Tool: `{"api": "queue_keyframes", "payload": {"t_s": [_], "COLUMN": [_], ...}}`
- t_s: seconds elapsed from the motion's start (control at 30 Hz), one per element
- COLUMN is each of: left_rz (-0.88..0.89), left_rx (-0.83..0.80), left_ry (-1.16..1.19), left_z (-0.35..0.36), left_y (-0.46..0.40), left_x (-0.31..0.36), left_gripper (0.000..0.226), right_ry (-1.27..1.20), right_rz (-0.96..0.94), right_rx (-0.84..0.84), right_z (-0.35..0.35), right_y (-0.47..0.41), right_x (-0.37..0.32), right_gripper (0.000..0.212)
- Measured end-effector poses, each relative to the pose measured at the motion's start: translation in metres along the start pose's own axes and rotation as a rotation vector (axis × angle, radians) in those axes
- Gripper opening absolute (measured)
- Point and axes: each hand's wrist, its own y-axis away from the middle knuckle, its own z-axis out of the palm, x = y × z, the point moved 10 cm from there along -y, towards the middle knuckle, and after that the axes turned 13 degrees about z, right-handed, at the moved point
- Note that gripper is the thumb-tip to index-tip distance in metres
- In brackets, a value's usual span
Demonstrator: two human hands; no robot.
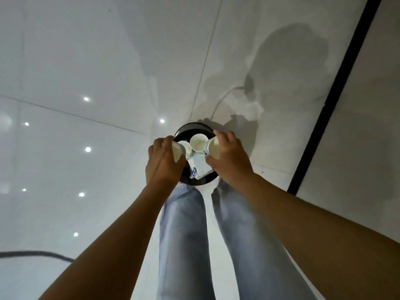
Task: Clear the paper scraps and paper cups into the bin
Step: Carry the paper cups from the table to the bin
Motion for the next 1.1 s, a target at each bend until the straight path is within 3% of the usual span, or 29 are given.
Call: {"api": "queue_keyframes", "payload": {"t_s": [0.2, 0.5, 0.8, 1.1], "left_rz": [-0.025, -0.071, 0.022, 0.122], "left_rx": [0.025, 0.029, -0.026, -0.033], "left_ry": [0.024, 0.064, 0.003, -0.081], "left_z": [0.054, 0.102, 0.133, 0.131], "left_y": [-0.037, -0.055, -0.059, -0.049], "left_x": [-0.034, -0.063, -0.061, -0.055], "left_gripper": [0.057, 0.057, 0.067, 0.079], "right_ry": [0.12, 0.275, 0.419, 0.511], "right_rz": [-0.155, -0.202, -0.3, -0.308], "right_rx": [-0.068, -0.206, -0.146, -0.05], "right_z": [0.053, 0.113, 0.138, 0.136], "right_y": [-0.07, -0.103, -0.109, -0.096], "right_x": [-0.013, -0.002, -0.001, 0.005], "right_gripper": [0.07, 0.069, 0.07, 0.084]}}
